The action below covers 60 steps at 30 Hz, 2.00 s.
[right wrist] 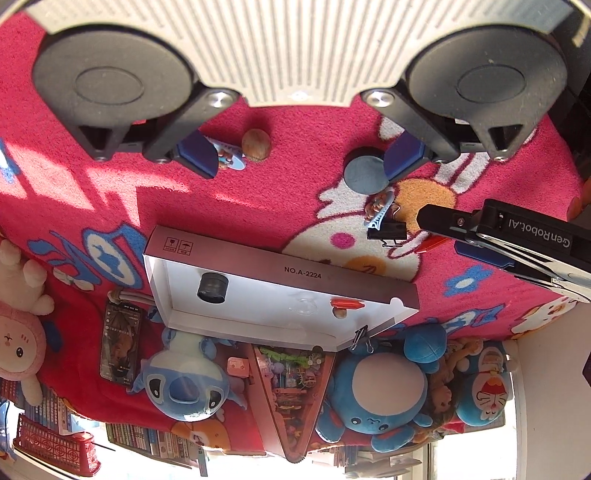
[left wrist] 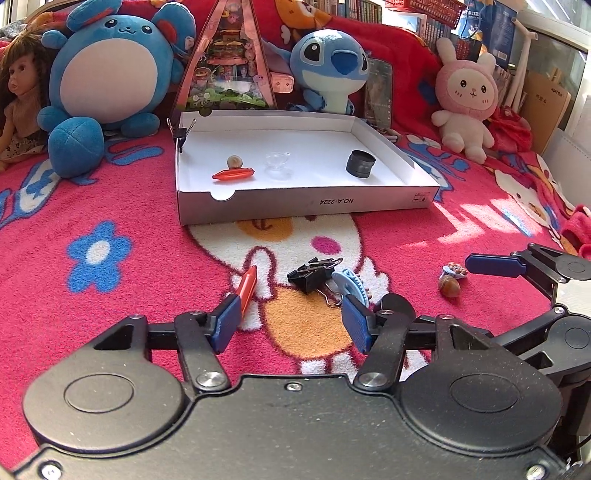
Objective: Organize rigid objects
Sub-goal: 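Grasp another red crayon with the left tool while the right grasps a black puck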
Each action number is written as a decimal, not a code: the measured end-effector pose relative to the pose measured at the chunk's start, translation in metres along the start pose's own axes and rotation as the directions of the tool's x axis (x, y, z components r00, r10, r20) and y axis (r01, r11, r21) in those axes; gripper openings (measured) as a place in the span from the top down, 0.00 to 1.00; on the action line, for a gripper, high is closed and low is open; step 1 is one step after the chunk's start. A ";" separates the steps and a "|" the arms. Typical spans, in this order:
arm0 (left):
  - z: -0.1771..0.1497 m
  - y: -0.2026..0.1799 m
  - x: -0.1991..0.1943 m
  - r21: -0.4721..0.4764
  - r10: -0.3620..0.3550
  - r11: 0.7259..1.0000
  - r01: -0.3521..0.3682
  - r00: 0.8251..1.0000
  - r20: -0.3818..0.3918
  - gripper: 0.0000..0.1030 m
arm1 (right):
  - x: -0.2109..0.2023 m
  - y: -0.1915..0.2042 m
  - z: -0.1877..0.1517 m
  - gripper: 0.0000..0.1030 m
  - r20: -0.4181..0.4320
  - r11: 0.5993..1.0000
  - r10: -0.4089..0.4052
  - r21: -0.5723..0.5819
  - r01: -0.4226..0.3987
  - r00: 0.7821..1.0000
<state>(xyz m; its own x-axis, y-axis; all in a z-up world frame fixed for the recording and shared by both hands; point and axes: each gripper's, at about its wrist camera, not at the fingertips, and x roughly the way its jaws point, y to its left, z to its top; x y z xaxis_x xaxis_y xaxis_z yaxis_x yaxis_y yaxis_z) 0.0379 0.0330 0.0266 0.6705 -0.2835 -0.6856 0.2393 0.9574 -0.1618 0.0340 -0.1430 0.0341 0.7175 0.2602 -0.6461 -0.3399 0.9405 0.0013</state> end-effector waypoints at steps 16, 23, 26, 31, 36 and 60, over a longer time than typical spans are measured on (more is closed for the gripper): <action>-0.005 0.014 0.008 -0.006 0.072 0.997 -0.072 0.997 -0.018 0.73 | 0.007 0.021 -0.006 0.25 0.005 0.997 0.073 -0.011 -0.073 0.997; -0.003 0.023 0.010 -0.027 0.099 0.995 -0.100 0.995 -0.012 0.73 | 0.010 0.022 -0.006 0.35 0.007 0.998 0.063 0.011 -0.063 0.998; -0.004 0.022 0.009 -0.014 0.131 0.991 -0.131 0.991 0.012 0.66 | 0.011 0.023 -0.007 0.36 0.009 0.998 0.059 0.016 -0.059 0.998; -0.007 0.009 0.006 0.056 0.168 0.984 -0.172 0.984 0.061 0.51 | 0.012 0.024 -0.008 0.37 0.017 0.999 0.051 0.018 -0.052 0.999; -0.010 0.002 0.012 0.077 0.194 0.977 -0.199 0.979 0.067 0.46 | 0.013 0.027 -0.008 0.38 0.032 1.000 0.026 0.002 -0.026 0.999; -0.033 0.006 0.007 -0.003 0.195 0.981 -0.196 0.973 0.119 0.59 | 0.011 0.035 -0.019 0.49 0.071 1.000 0.004 0.008 -0.005 0.997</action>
<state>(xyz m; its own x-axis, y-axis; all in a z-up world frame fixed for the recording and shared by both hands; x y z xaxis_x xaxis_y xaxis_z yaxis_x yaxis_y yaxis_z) 0.0204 0.0384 -0.0023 0.7832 -0.0956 -0.6144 0.1012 0.9945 -0.0258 0.0181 -0.1117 0.0124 0.7573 0.2788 -0.5906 -0.3385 0.9409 0.0103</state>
